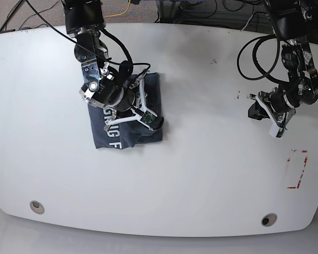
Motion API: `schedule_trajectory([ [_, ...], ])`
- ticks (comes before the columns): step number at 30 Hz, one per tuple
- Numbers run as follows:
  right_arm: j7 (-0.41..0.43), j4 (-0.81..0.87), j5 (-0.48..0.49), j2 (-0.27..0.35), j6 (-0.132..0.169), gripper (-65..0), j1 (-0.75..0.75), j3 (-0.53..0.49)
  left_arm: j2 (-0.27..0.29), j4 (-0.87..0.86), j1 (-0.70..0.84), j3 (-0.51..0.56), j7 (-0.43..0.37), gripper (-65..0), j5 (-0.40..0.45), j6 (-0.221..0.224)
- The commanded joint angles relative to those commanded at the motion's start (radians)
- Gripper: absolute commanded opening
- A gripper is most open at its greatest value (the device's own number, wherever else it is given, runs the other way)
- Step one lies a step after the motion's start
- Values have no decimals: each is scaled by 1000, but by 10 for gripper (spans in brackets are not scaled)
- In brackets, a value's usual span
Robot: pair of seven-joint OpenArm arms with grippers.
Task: Layout the t-shirt on the table in an organized manner, then fold the t-shirt properly
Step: 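Unfold the flap with the right gripper, exposing the printed text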
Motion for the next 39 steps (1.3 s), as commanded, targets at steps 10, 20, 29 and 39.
schedule_trajectory([
  [10, -2, 31, 0, -3, 0, -336, -52, -2, 0, 0, -32, 51, 0, -586, -3, 0],
  [20, -2, 63, 0, -5, 0, -239, -110, -72, 0, 5, -35, 92, 0, -586, -3, 0],
  [29, -3, 115, 0, -9, 0, -239, -144, -117, 0, 5, -55, 104, 0, -586, -3, 0],
  [39, -3, 115, 115, -37, 0, -239, -32, 26, -3, 5, -55, 104, 0, -586, -3, 0],
])
